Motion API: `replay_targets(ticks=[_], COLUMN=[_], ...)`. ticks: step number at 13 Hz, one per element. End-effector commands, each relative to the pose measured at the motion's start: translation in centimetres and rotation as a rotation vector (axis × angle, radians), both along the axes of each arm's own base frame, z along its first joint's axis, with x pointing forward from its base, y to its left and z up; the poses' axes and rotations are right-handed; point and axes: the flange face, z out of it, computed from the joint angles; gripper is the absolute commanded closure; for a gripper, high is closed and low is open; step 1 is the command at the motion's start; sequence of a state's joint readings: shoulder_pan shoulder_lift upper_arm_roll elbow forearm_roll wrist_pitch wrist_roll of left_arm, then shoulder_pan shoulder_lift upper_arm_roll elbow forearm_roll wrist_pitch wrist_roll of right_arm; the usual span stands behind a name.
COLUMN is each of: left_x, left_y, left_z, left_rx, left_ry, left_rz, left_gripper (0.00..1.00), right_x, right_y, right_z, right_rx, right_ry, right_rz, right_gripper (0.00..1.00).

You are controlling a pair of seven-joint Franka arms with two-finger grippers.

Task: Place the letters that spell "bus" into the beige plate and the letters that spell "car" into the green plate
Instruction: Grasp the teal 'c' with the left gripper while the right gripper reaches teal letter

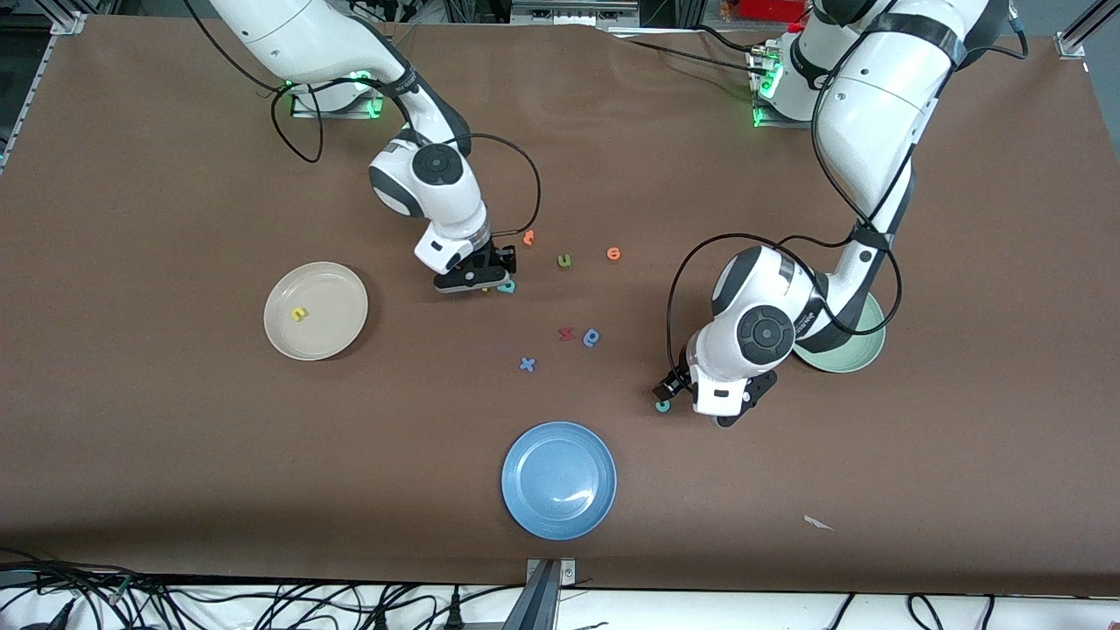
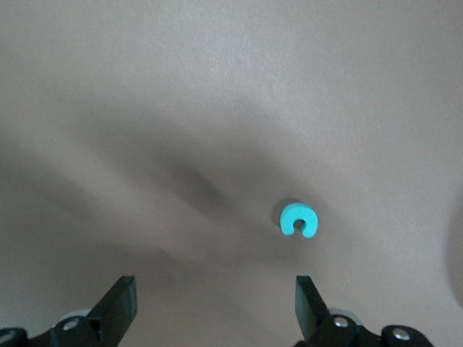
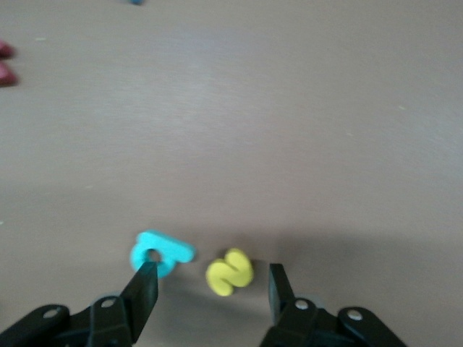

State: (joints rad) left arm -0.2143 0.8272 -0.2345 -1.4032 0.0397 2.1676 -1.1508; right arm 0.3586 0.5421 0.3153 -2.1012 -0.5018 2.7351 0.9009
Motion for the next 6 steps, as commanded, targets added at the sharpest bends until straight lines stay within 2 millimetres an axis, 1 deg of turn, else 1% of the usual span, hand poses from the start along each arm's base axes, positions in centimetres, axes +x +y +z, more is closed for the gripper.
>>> replay_targets(ticks=[1, 2, 3, 5, 6], left_x=[2.3, 2.6, 3.0, 3.5, 3.7], left_y=[-0.5, -1.4, -1.5, -1.5, -1.5], left_z=[-0.3, -1.1, -1.8, -1.9, -2.0], left_rx=[0.015, 0.009, 0.009, 0.003, -0.007], left_ry=[-0.030, -0.033, -0.040, -0.052, -0.072], left_rz=[0.039, 0.049, 0.070, 0.077, 0.083], left_gripper=[0.03, 0.03, 0.04, 0.04, 0.04], right_x=[0.0, 0.2, 0.4, 0.2, 0.4], right_y=[0.7, 0.3, -0.1, -0.3, -0.7], right_z=[-0.6, -0.7, -0.8, -1.0, -1.1], right_rx=[-0.020, -0.029, -0.036, -0.041, -0.049], right_ry=[-0.028, -0.033, -0.037, -0.033, -0.033], right_rz=[0.038, 0.040, 0.039, 0.044, 0.046], right_gripper=[0.29, 0.29, 0.29, 0.29, 0.29])
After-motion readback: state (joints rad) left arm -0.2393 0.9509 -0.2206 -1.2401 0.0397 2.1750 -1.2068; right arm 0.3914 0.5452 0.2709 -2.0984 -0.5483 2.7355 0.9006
